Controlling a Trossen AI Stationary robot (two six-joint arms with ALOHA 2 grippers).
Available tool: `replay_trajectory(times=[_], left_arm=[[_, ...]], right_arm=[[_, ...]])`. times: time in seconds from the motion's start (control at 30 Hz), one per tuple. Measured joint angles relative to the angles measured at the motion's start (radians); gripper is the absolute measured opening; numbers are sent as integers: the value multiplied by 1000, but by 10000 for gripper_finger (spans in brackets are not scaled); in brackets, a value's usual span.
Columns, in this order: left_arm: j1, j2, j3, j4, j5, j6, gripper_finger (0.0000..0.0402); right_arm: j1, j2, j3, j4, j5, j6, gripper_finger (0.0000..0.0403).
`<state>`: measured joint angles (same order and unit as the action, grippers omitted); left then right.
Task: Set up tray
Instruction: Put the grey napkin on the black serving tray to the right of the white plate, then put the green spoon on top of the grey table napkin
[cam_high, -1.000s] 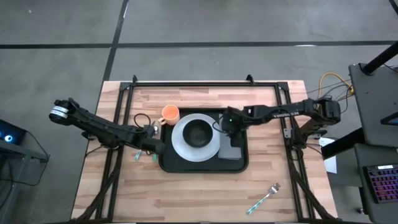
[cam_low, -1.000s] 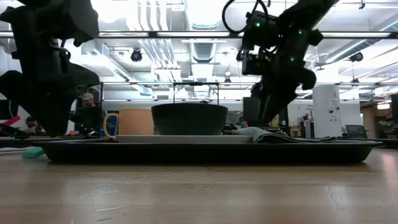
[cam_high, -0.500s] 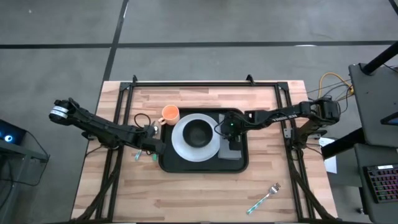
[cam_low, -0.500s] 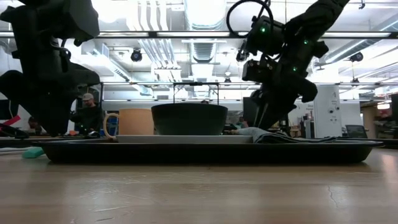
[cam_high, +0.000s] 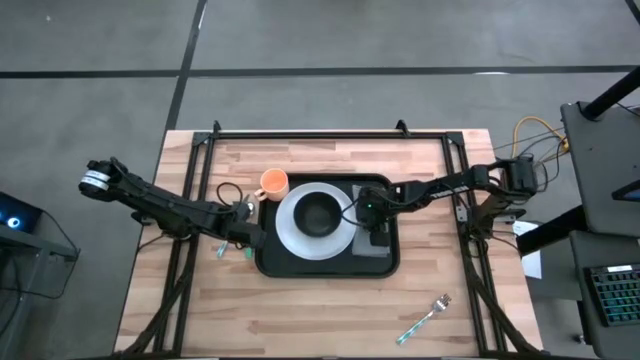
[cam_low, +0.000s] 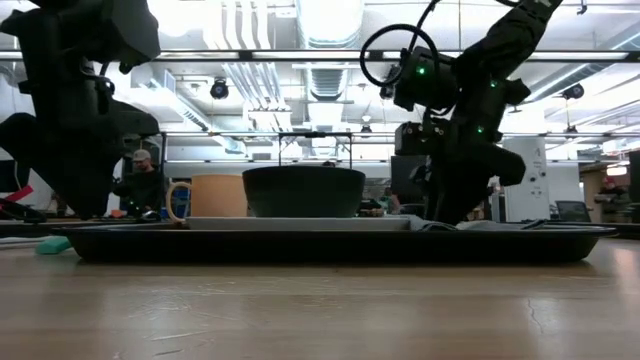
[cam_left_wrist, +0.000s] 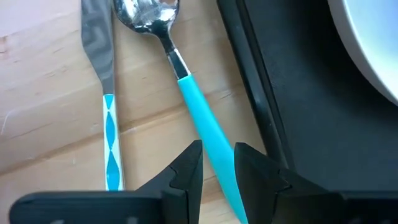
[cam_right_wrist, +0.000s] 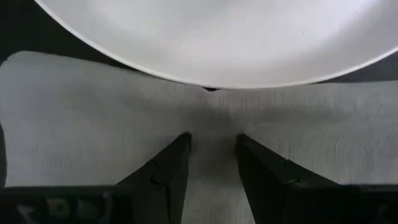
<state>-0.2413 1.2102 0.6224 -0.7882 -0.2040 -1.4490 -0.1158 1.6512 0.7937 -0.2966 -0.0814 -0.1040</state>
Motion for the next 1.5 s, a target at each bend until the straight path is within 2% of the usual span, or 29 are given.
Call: replay_trajectory(times=[0.2, 0.37, 0.57, 0.8, 1.0, 1.27, 1.5], left_arm=[[0, 0, 0, 1, -1, 8, 73], [0, 0, 0, 1, 5, 8, 73], [0, 0, 0, 0, 8, 8, 73], [0, 0, -1, 0, 8, 8, 73], [4, 37, -17, -1, -109, -41, 73], [25, 141, -18, 37, -143, -80, 73], [18, 193, -10, 75, -105, -81, 73]], right_arm=[[2, 0, 1, 42, -2, -5, 123], [2, -22, 3, -41, -21, 0, 123], [2, -136, 2, -144, -21, -3, 123], [23, -289, 2, -145, -20, 11, 123], [54, -396, 2, -143, 9, 22, 123], [81, -412, 2, -149, 23, 27, 123], [88, -404, 1, -176, 33, 30, 123]])
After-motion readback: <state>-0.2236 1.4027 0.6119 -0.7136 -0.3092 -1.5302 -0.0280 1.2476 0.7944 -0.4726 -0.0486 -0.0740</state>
